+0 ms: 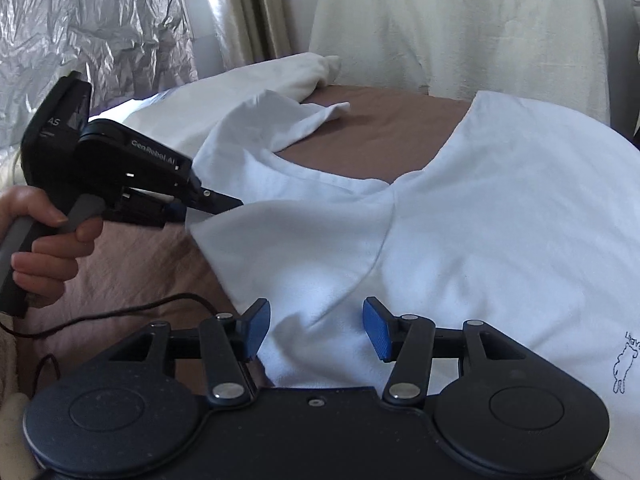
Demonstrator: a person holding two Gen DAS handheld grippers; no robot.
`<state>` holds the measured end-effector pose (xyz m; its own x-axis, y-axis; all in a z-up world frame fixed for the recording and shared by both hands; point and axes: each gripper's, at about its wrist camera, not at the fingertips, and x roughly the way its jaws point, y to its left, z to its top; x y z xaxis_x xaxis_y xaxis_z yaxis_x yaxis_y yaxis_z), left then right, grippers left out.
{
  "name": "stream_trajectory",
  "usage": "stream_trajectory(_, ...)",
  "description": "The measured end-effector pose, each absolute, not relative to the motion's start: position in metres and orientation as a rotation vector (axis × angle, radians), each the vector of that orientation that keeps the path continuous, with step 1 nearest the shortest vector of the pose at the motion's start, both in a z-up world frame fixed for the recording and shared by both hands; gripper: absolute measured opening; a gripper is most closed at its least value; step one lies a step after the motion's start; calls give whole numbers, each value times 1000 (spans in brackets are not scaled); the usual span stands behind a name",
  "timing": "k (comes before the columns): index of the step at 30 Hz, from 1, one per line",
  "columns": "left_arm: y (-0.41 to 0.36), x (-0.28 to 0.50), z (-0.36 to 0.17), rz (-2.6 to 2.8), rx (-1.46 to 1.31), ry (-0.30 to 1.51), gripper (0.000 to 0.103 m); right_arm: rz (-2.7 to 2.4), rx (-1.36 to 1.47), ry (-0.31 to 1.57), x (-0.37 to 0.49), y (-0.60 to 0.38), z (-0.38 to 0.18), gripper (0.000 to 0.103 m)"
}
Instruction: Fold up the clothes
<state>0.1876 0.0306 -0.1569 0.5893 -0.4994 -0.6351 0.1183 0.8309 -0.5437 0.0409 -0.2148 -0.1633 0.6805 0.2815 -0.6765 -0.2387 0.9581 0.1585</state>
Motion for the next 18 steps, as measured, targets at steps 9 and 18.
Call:
stream_trajectory(9, 64, 179, -133, -263, -564, 794, 2, 308, 43, 801, 42, -218, -169, 58)
stream_trajectory(18, 66, 195, -161, -234, -599, 919, 5, 321, 40, 830, 47, -216, -179, 61)
